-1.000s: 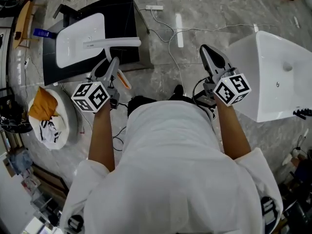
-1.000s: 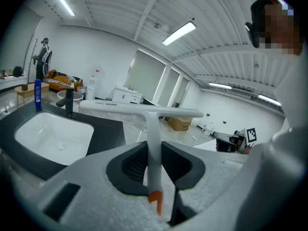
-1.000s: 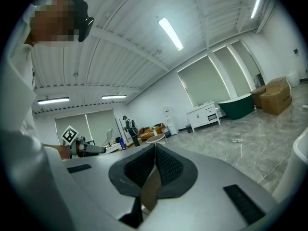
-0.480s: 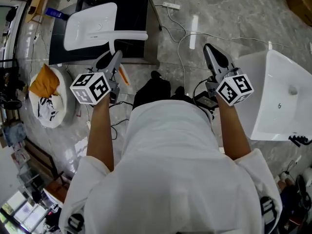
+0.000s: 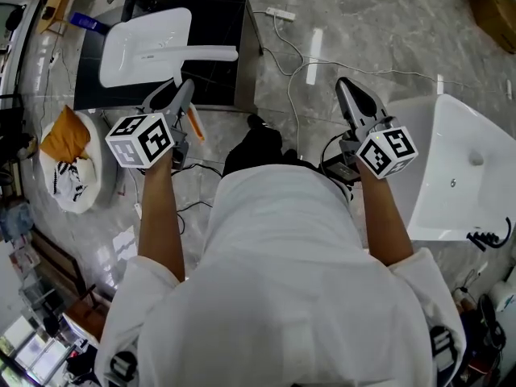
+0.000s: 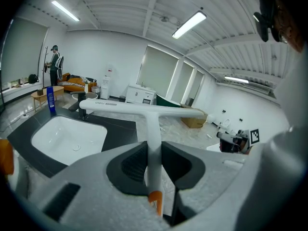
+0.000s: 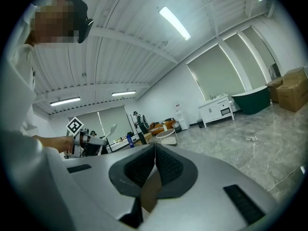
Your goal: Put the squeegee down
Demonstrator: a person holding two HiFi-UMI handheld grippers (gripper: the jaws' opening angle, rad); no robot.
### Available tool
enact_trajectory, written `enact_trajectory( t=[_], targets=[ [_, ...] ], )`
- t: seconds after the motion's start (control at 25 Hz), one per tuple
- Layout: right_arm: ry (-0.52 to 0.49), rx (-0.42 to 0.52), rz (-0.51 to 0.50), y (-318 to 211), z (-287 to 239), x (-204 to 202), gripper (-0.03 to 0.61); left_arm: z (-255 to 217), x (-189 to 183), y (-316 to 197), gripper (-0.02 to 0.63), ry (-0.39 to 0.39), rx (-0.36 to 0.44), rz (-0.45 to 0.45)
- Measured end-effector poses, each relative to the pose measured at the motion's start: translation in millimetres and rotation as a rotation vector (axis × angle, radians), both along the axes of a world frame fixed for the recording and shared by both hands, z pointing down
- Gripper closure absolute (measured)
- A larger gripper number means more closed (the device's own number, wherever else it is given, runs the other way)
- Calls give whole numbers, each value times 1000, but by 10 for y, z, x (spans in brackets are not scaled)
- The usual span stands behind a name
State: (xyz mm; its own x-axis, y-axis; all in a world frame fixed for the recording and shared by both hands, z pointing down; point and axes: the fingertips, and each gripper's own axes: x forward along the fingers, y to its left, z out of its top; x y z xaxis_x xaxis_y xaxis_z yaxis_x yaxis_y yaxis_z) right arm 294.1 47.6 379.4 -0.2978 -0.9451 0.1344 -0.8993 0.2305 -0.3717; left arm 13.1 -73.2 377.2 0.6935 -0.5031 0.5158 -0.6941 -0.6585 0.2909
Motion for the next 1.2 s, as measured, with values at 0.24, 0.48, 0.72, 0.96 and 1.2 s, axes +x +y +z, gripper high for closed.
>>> enact_trajectory(
  t=[0.24,0.48,0.72,0.96,1.2],
  targets=[
    [7,-2,-24,-385,-13,1,563,21,44,-268,525,-9,-16,1],
    [23,6,-68,-932,-71,-66,563,100,77,-641,525,-28,-66,-7],
    [42,-6,-83,-1426,-72,-70,563,208,101,-996,525,-37,-128,-4],
    [59,-22,-92,-1931,-99,-140,563,336,56,-1352,525,-39,-199,-5],
    [115,-7,-132,-2403,-134,-264,563,534,44,-1569,525,-45,-244,-2]
  ],
)
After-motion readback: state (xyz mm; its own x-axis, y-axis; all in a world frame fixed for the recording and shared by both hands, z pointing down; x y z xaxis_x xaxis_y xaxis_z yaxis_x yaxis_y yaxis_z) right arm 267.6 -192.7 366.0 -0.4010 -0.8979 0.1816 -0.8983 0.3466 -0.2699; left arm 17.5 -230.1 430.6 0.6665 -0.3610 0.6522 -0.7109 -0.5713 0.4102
